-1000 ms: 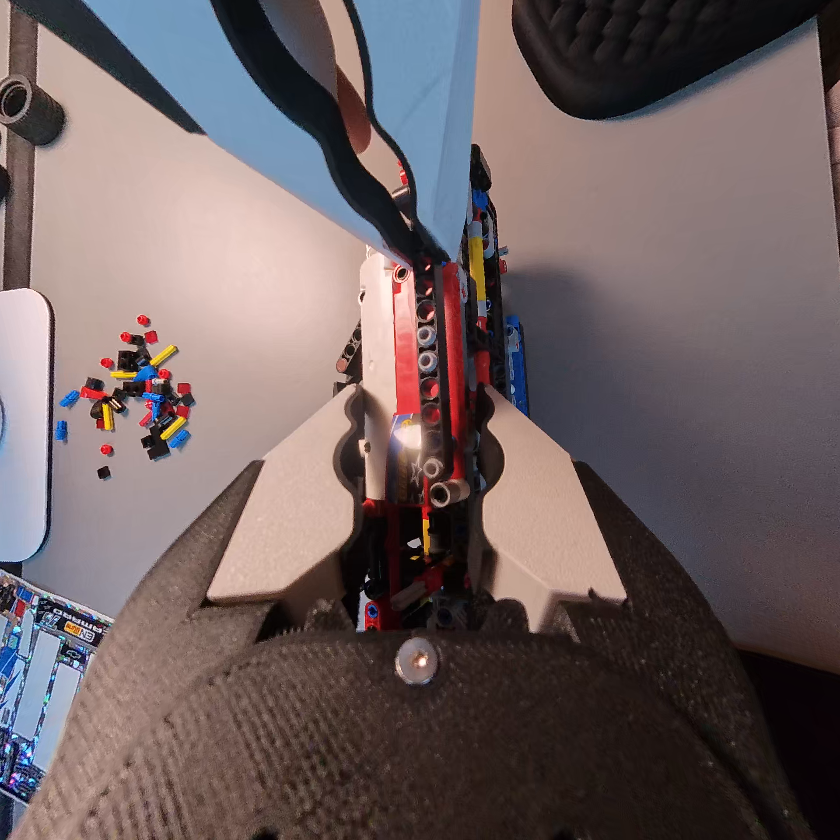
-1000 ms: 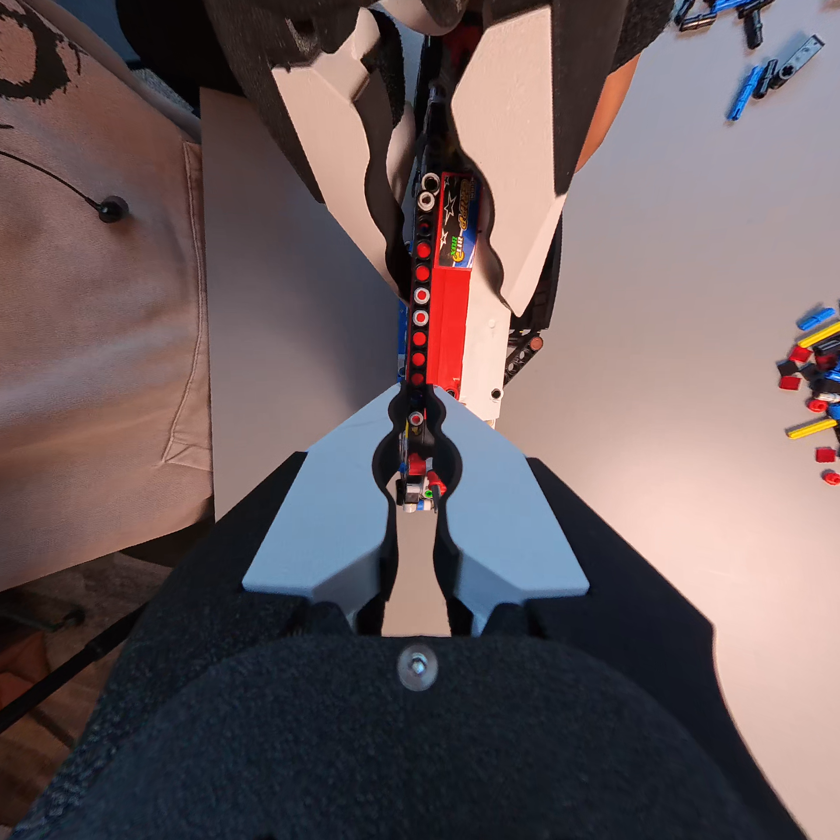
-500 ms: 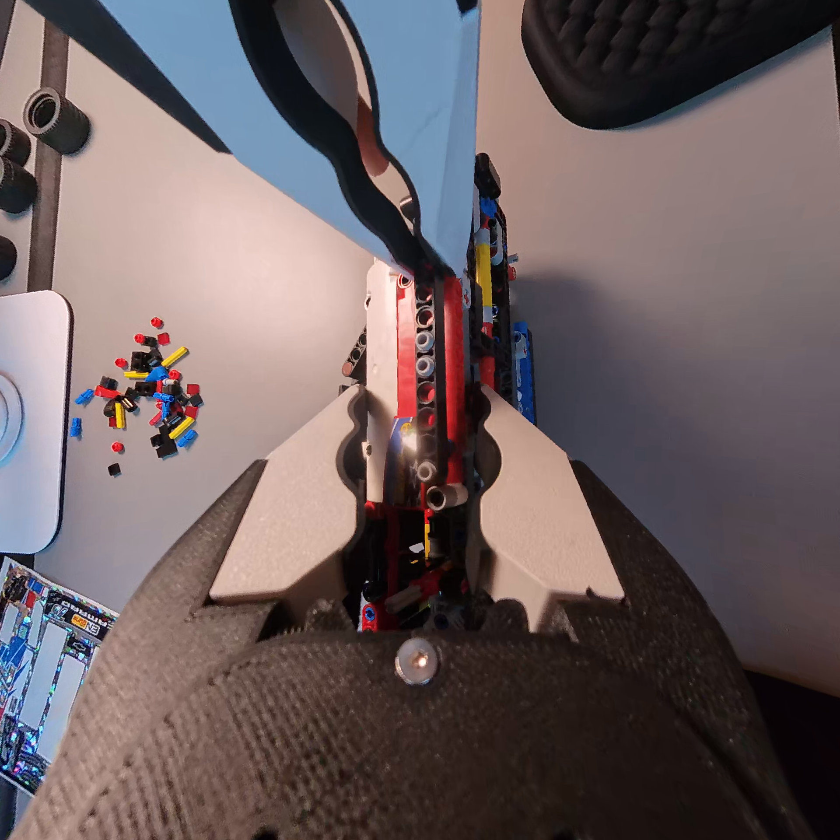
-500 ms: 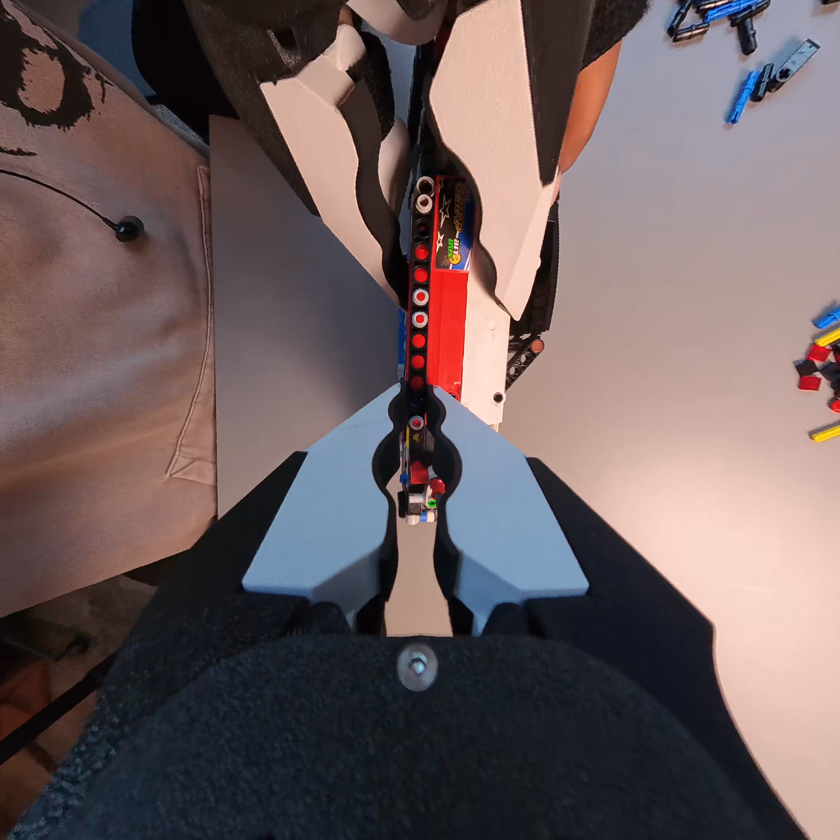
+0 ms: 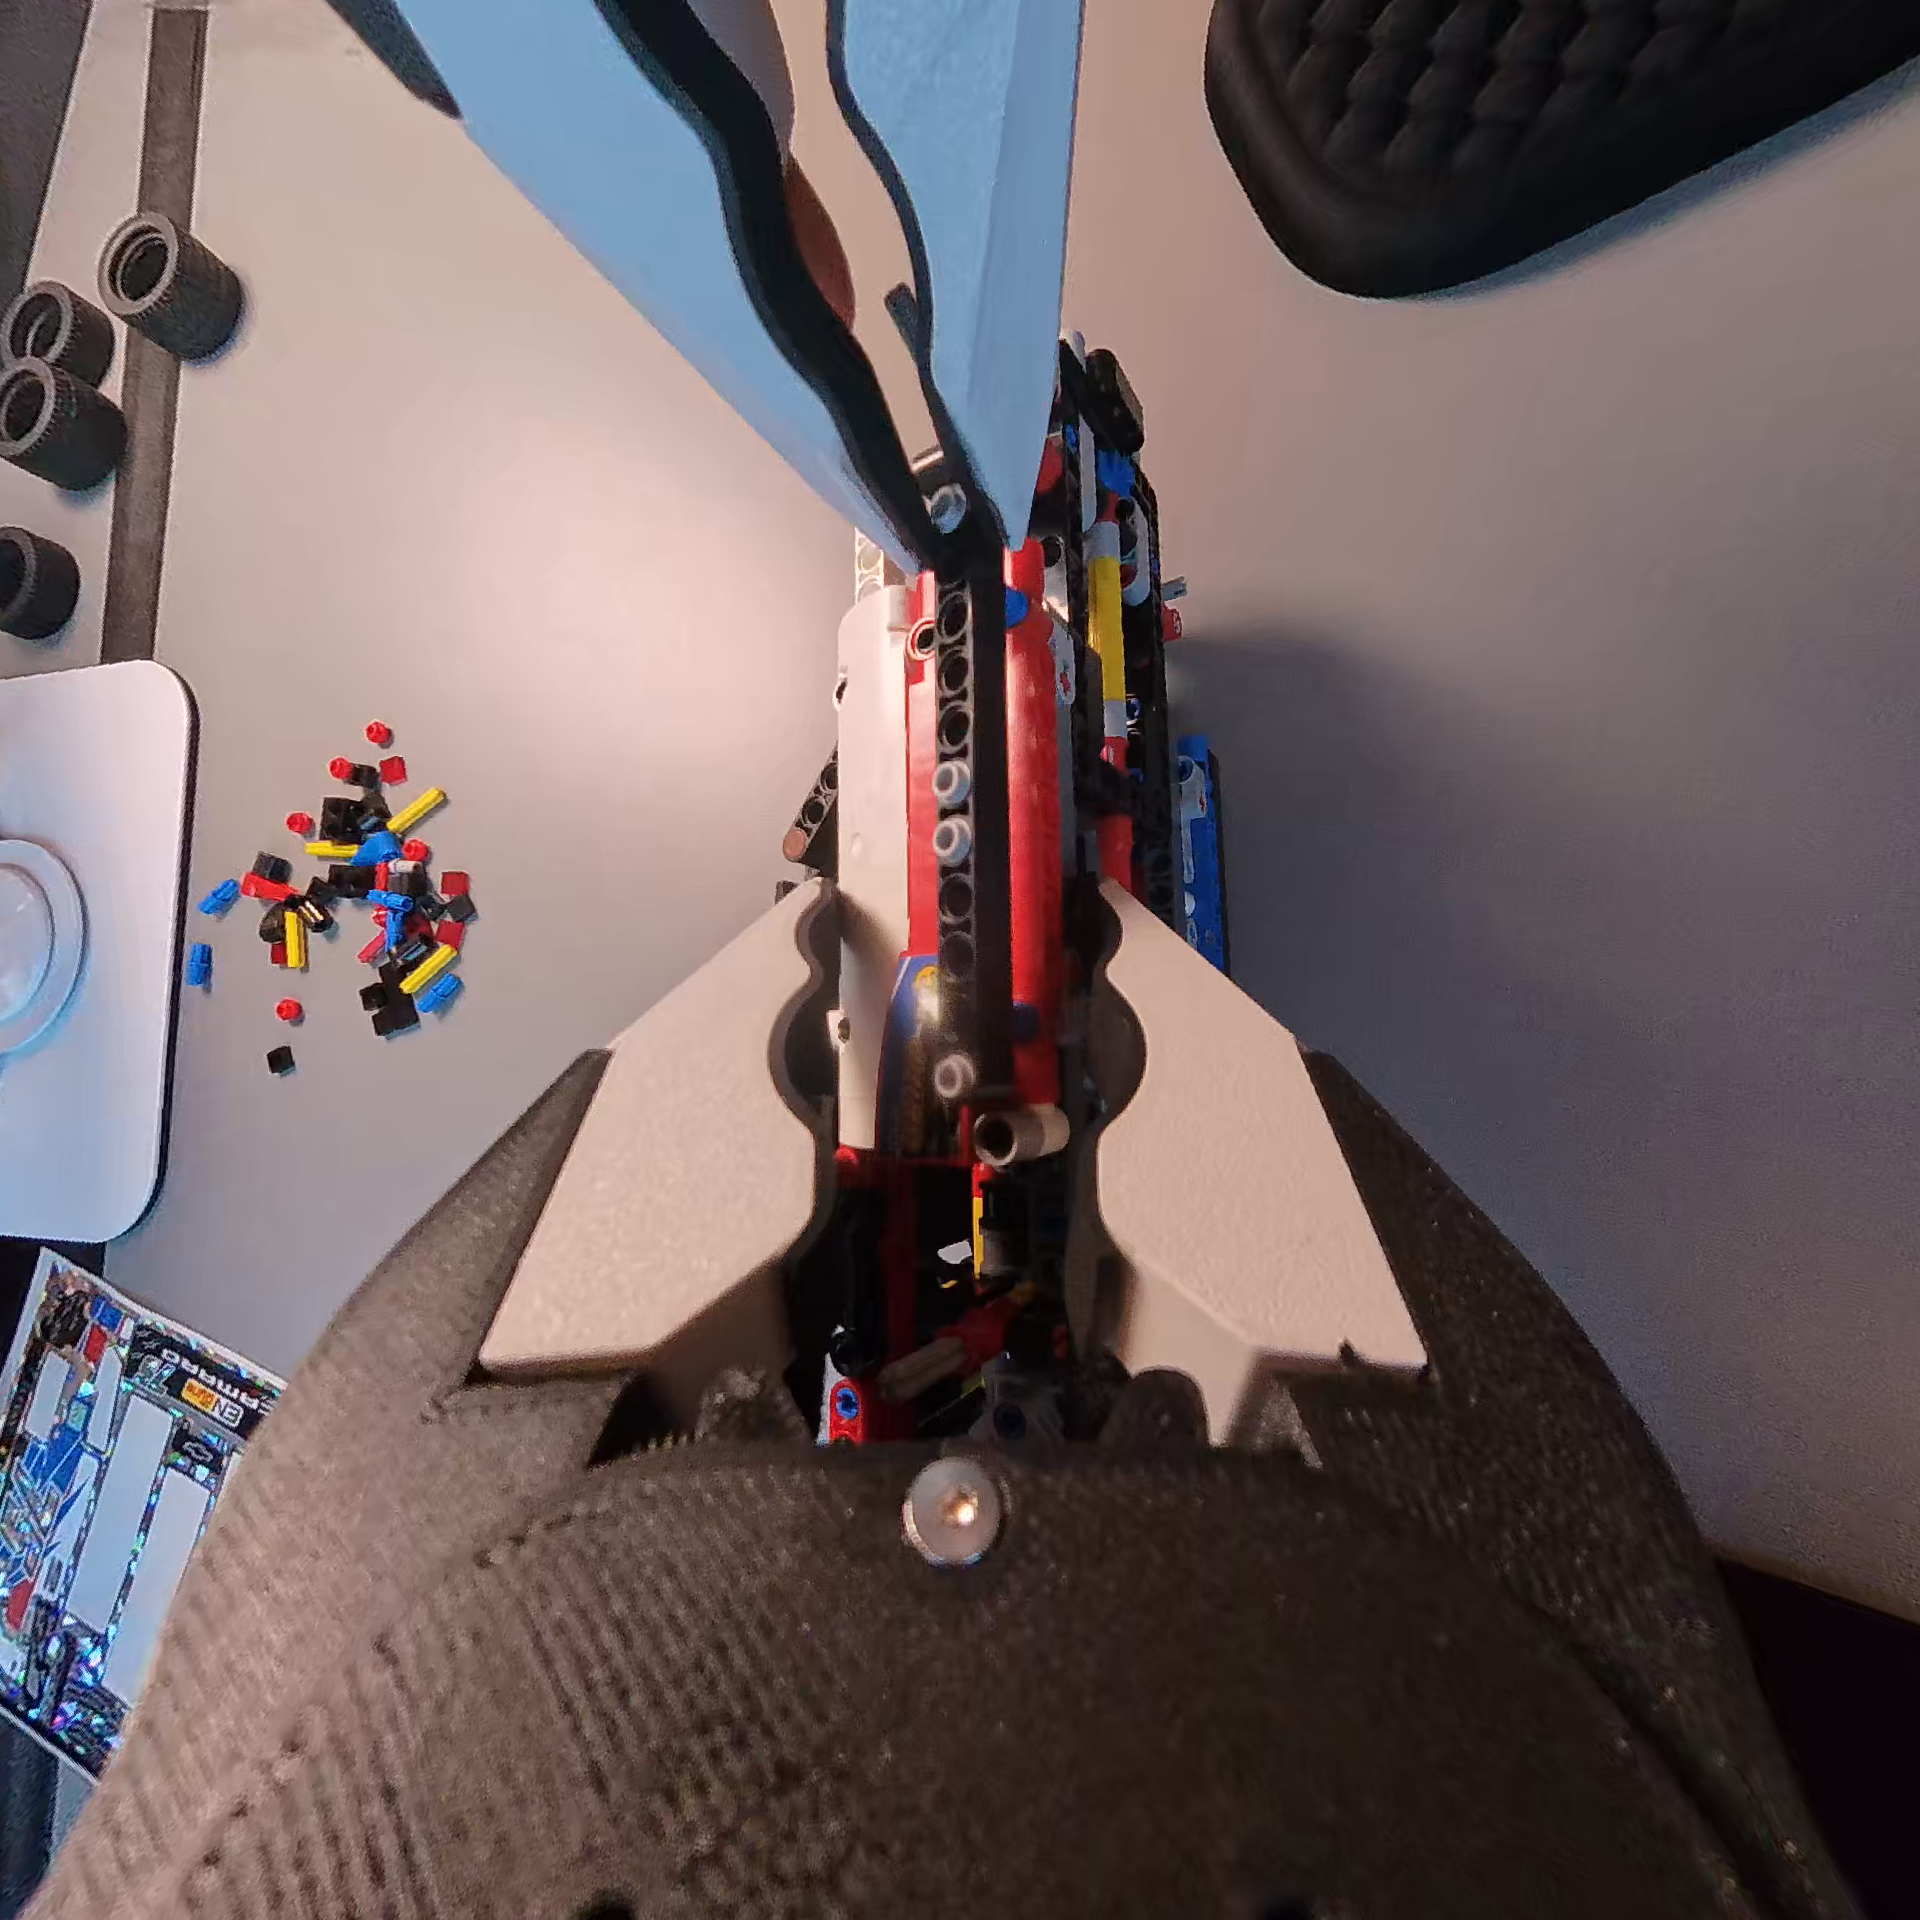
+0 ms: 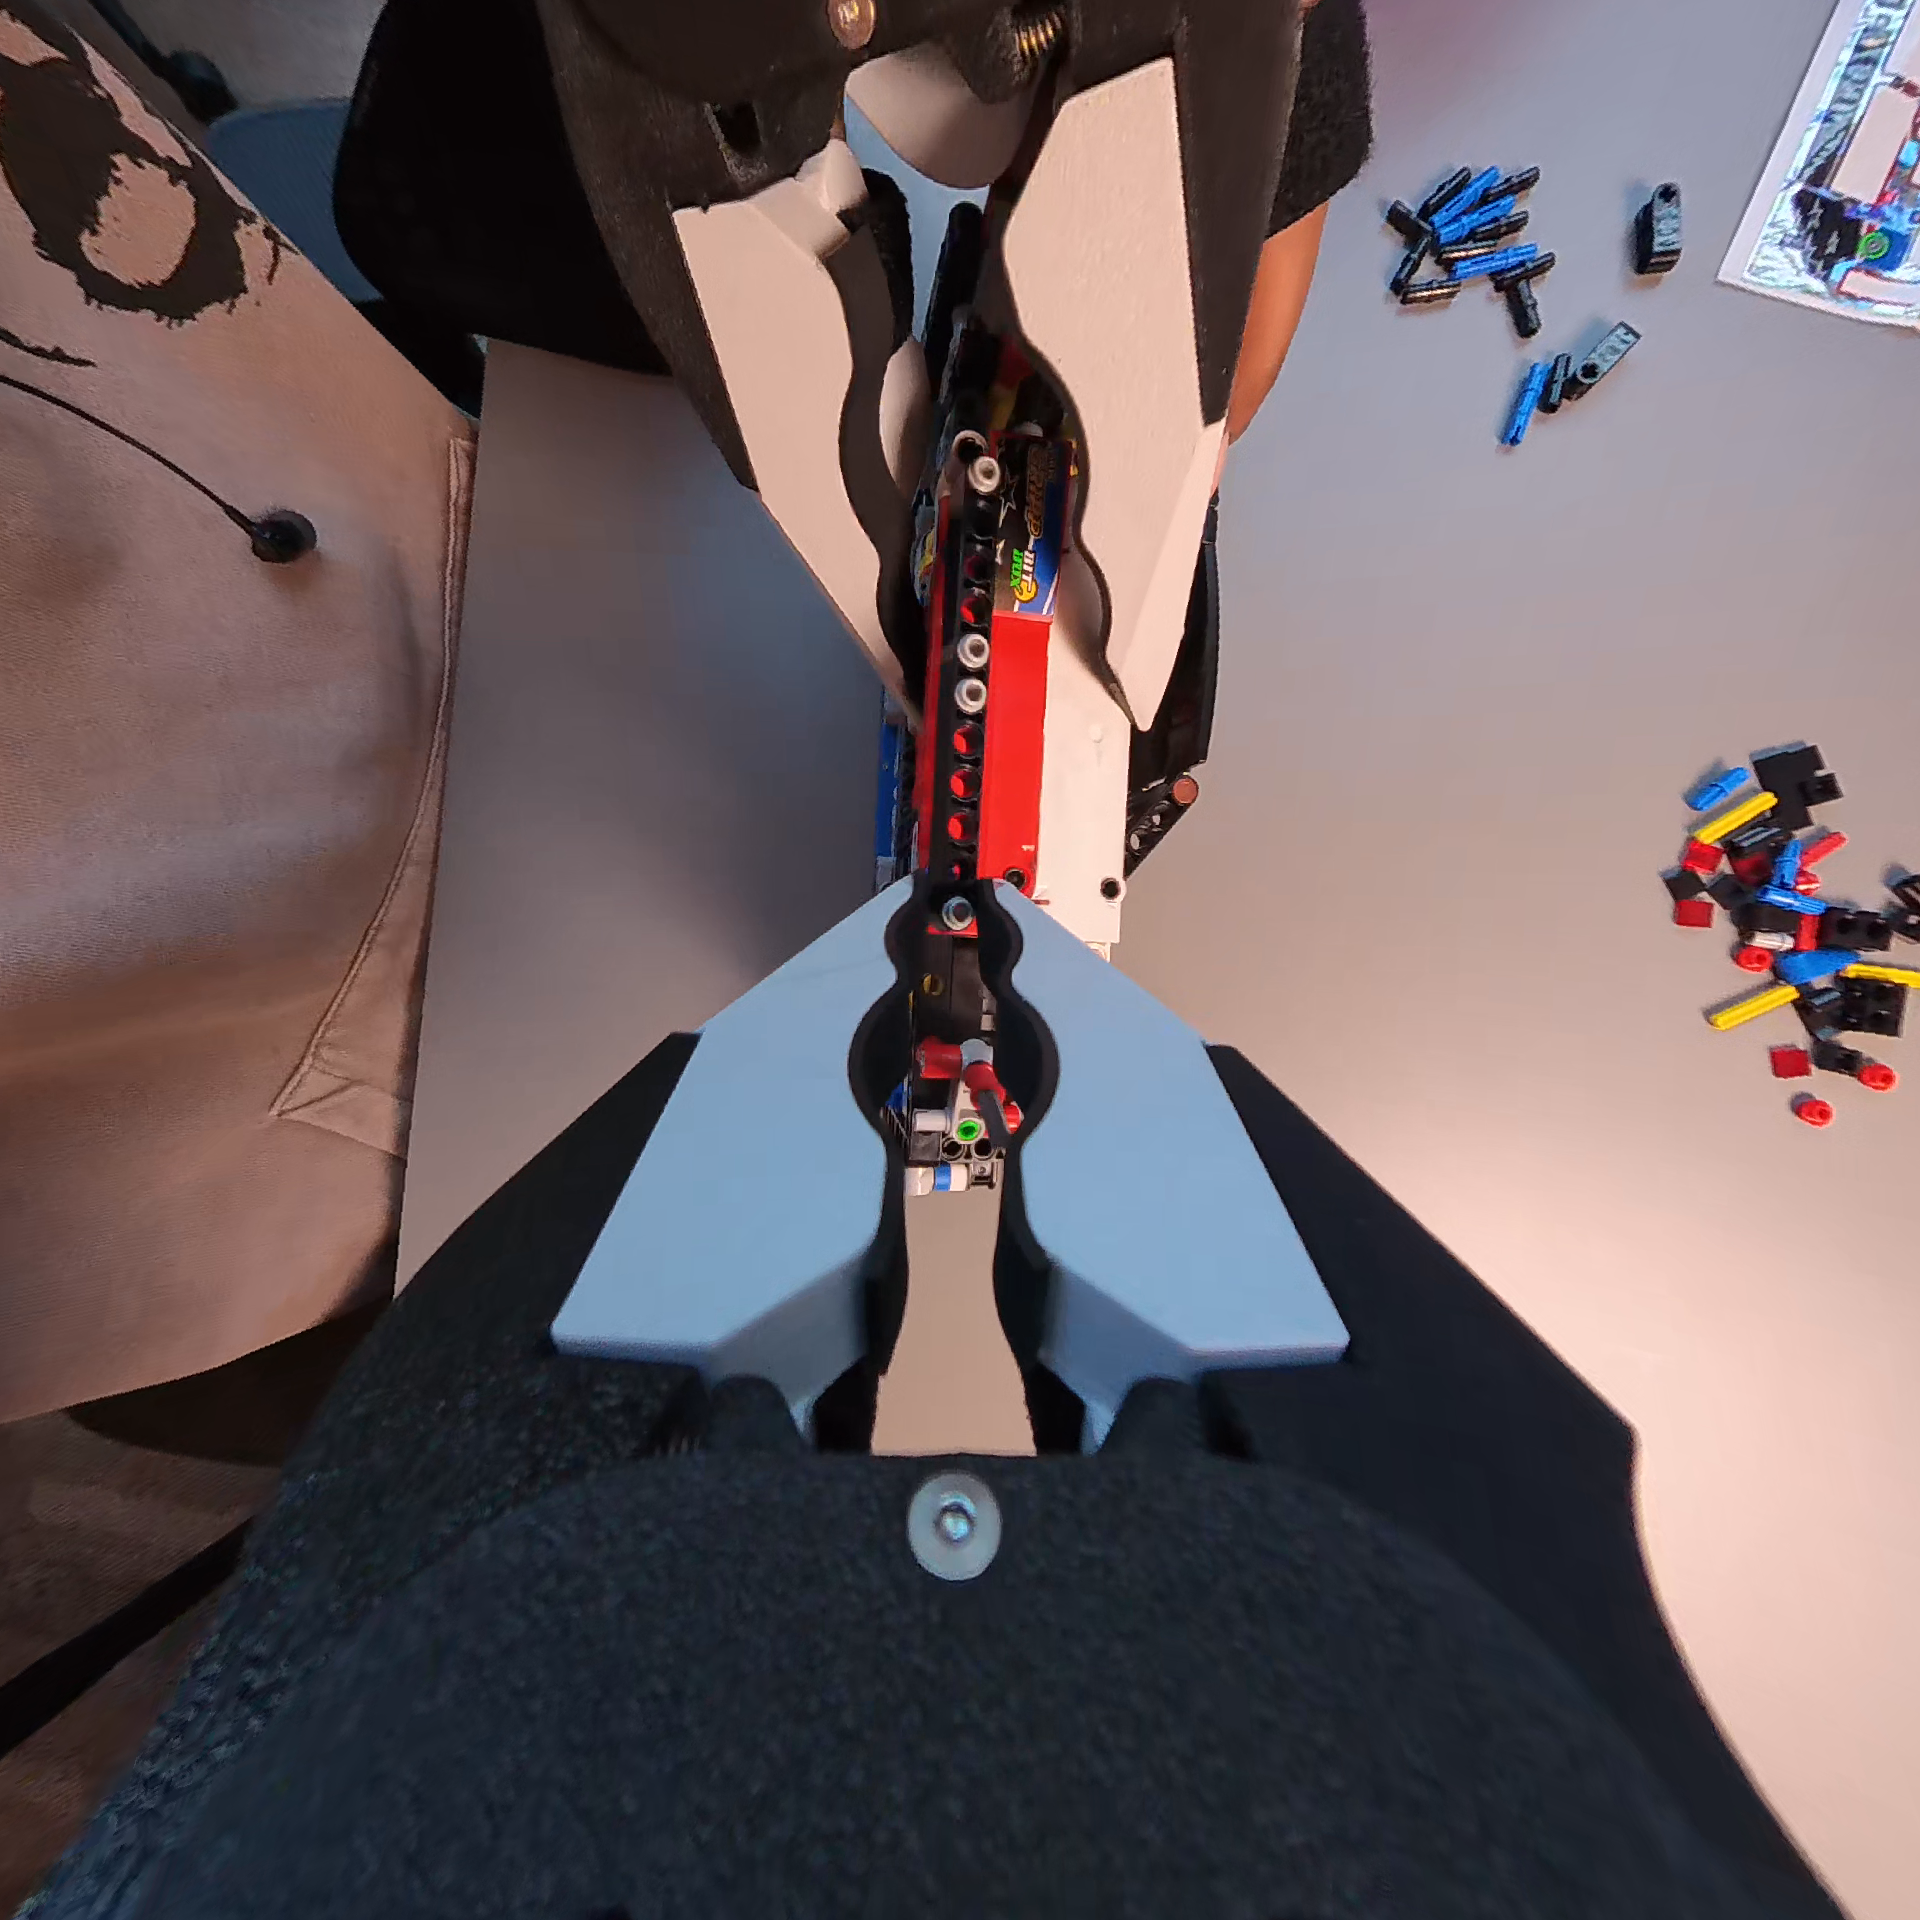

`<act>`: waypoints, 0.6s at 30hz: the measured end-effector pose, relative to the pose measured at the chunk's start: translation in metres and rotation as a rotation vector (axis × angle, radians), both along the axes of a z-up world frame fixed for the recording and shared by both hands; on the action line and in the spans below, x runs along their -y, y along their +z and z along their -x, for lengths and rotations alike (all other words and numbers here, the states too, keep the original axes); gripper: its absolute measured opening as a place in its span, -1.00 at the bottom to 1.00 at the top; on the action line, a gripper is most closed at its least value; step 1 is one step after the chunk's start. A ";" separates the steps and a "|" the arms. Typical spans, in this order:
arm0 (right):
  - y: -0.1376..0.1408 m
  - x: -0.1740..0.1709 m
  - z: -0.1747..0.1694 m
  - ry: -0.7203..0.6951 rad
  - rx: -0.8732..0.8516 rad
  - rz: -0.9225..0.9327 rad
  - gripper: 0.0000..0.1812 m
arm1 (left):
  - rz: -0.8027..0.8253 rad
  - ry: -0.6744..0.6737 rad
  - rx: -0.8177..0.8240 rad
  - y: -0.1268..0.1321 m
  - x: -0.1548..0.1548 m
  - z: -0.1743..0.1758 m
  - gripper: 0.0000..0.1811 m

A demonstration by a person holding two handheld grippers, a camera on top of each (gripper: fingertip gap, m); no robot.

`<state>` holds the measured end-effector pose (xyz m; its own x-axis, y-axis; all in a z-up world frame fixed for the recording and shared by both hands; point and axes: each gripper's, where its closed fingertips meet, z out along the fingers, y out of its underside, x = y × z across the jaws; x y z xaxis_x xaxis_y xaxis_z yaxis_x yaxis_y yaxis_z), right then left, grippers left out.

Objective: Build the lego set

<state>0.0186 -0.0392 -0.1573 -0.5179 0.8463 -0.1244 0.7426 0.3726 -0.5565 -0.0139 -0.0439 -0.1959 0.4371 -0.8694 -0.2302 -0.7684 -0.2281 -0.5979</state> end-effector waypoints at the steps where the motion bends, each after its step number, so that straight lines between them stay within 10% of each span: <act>1: 0.000 0.000 0.000 -0.003 -0.004 -0.002 -0.95 | 0.000 0.001 0.000 0.000 0.000 0.000 -0.52; 18: -0.008 0.007 -0.006 -0.041 0.122 -0.073 -0.96 | 0.017 0.006 -0.035 -0.002 0.007 -0.003 -0.53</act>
